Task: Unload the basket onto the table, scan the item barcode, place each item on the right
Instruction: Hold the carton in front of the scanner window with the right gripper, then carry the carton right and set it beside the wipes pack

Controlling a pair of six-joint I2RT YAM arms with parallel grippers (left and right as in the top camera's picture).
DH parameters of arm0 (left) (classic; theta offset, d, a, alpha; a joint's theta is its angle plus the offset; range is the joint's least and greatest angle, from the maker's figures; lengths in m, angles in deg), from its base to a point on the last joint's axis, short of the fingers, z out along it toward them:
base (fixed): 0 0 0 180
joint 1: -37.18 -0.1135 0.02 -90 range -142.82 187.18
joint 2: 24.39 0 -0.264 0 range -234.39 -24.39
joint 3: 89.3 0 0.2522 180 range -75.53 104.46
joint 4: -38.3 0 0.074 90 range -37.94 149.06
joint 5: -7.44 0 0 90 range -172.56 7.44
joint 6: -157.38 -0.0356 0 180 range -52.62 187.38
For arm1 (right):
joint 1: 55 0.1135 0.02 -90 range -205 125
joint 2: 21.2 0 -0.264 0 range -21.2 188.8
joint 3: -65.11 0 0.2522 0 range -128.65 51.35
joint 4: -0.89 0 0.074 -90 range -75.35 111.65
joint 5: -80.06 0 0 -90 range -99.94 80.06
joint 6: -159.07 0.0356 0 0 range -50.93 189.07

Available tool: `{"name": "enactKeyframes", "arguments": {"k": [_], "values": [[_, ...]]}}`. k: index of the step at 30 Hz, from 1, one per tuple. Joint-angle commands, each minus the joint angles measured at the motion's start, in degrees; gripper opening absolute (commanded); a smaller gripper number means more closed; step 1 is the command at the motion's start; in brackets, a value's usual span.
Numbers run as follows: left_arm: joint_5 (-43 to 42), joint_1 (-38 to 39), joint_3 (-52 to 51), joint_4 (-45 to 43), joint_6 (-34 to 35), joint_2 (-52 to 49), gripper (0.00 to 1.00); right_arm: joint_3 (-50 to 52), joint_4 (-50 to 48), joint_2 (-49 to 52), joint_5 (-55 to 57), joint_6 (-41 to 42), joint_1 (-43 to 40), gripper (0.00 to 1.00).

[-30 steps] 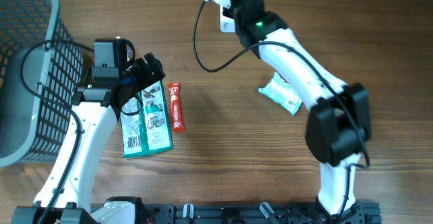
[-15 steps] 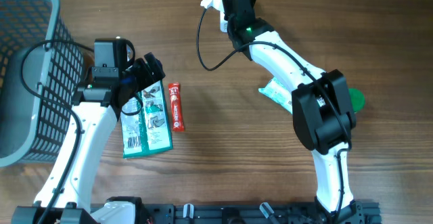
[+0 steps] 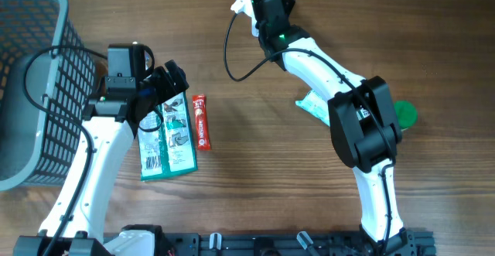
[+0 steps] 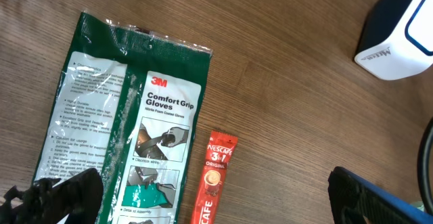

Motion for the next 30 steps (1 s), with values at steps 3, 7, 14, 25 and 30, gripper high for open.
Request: {"name": "enactKeyframes", "arguments": {"k": [3,7,14,25,30], "values": [[0.57,0.09,0.9,-0.2,-0.24,0.63,1.0,0.28,-0.2,1.05,0.98,1.77,0.35,0.04],[0.57,0.09,0.9,-0.2,-0.24,0.63,1.0,0.26,0.09,0.15,0.98,4.37,0.39,0.04],[0.57,0.09,0.9,-0.2,-0.22,0.63,1.0,0.26,9.16,-11.32,-6.05,20.98,0.26,0.04],[0.59,0.09,0.9,-0.2,-0.24,0.63,1.0,0.28,59.23,-28.13,-33.11,46.07,-6.25,0.04],[0.59,0.09,0.9,-0.2,-0.22,0.63,1.0,5.33,72.39,-27.41,-34.29,50.25,-11.65,0.04]]}}
